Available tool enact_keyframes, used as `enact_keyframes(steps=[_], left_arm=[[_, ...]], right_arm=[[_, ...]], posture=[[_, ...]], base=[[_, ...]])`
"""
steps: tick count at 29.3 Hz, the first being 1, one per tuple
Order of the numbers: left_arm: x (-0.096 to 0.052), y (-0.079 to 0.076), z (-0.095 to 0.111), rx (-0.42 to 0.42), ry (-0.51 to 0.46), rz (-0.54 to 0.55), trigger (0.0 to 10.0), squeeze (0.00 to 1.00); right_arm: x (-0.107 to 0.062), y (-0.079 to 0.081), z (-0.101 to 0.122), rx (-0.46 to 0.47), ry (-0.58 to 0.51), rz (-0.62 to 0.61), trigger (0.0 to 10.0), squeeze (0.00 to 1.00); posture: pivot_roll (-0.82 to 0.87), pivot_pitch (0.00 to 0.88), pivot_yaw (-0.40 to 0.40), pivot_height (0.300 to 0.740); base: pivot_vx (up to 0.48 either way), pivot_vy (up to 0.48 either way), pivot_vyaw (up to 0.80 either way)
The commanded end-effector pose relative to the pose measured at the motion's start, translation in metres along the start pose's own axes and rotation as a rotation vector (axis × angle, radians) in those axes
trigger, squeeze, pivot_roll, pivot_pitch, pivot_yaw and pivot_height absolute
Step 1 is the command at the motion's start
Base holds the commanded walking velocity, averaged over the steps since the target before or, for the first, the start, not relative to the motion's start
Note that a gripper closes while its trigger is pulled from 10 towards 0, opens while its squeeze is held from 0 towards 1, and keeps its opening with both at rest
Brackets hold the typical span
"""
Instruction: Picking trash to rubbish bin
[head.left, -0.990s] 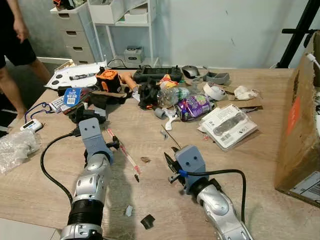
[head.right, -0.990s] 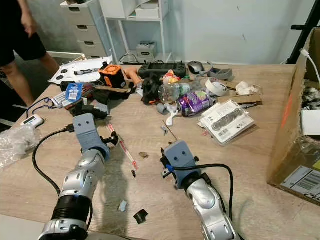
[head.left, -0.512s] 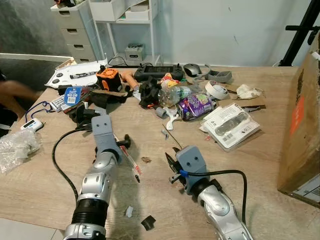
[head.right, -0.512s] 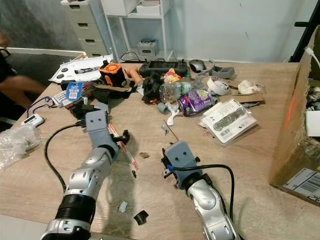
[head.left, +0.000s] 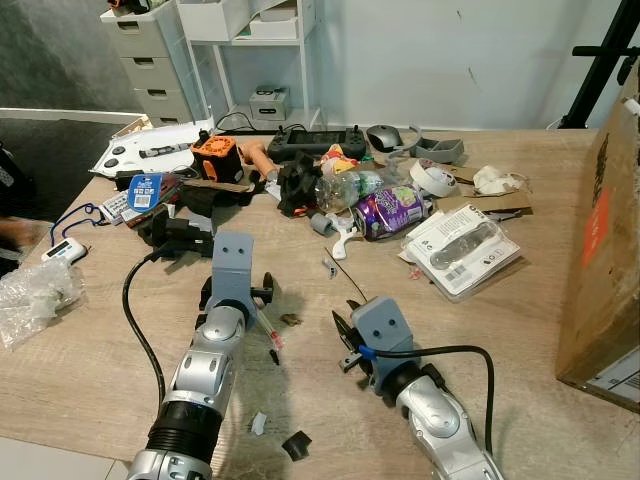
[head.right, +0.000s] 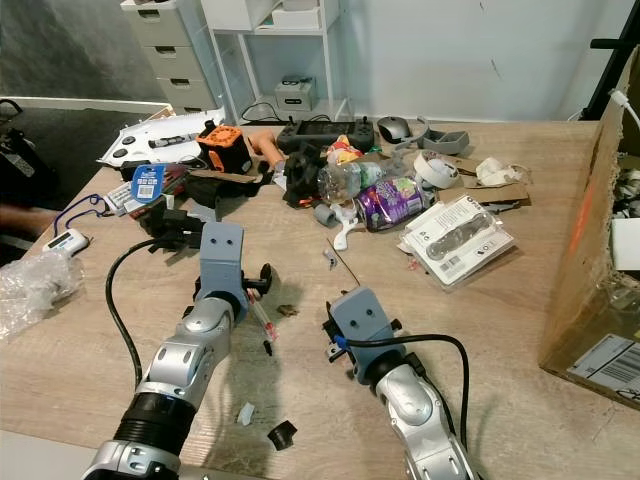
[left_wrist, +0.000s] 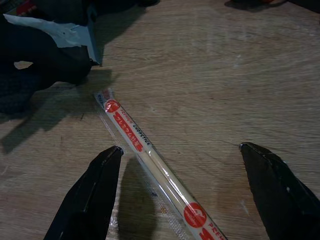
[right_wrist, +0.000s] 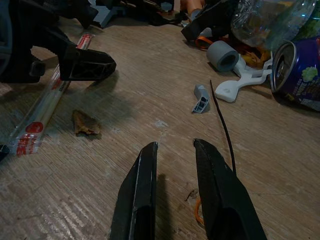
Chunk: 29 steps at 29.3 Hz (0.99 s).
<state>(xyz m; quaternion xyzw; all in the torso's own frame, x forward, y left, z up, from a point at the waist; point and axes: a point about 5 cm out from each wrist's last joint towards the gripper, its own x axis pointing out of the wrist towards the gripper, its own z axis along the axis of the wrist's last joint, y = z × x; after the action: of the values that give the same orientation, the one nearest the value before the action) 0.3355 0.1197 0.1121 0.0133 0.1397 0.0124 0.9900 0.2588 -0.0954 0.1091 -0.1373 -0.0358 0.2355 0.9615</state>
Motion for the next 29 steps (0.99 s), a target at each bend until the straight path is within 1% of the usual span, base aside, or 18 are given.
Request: enact_keyframes(steps=[1,2,3,15,22,24,26,27,29], left_arm=[[-0.003,0.013,-0.028,0.003,0.122,0.036,0.8,0.00],[-0.003,0.013,-0.028,0.003,0.122,0.036,0.8,0.00],[-0.003,0.013,-0.028,-0.006,0.121,0.035,0.0,0.00],[-0.005,0.010,-0.020,-0.033,0.083,0.012,0.0,0.00],[-0.005,0.012,-0.014,-0.029,0.048,-0.008,0.0,0.00],[-0.006,0.014,-0.011,-0.009,0.008,-0.039,0.0,0.00],[-0.006,0.014,-0.011,-0.009,0.008,-0.039,0.0,0.00],[-0.007,0.015,-0.010,0.022,-0.021,-0.059,0.0,0.00],[-0.007,0.017,-0.010,0.045,-0.034,-0.065,0.0,0.00]], right_arm=[[0.000,0.005,-0.001,0.011,0.006,0.016,10.0,0.00],[0.000,0.005,-0.001,0.011,0.006,0.016,10.0,0.00],[0.000,0.004,-0.001,0.011,0.008,0.014,10.0,0.00],[0.001,0.003,-0.001,0.015,0.008,0.001,10.0,0.00],[0.001,0.005,-0.001,0.022,0.007,0.003,10.0,0.00],[0.001,0.006,-0.001,0.022,0.005,0.004,10.0,0.00],[0.001,0.006,-0.001,0.022,0.005,0.004,10.0,0.00],[0.002,0.005,0.000,0.023,0.001,0.000,10.0,0.00],[0.003,0.004,0.000,0.033,-0.003,-0.010,10.0,0.00]], posture=[[-0.17,0.164,0.160,0.740],[-0.17,0.164,0.160,0.740],[-0.17,0.163,0.160,0.740],[-0.18,0.166,0.166,0.740],[-0.17,0.155,0.165,0.740],[-0.17,0.155,0.165,0.740],[-0.17,0.155,0.165,0.740],[-0.18,0.154,0.166,0.740],[-0.18,0.153,0.165,0.740]], base=[[0.000,0.000,0.00],[0.000,0.000,0.00],[0.000,0.000,0.00],[0.000,0.000,0.00],[0.000,0.000,0.00],[0.000,0.000,0.00],[0.000,0.000,0.00],[0.000,0.000,0.00],[0.000,0.000,0.00]])
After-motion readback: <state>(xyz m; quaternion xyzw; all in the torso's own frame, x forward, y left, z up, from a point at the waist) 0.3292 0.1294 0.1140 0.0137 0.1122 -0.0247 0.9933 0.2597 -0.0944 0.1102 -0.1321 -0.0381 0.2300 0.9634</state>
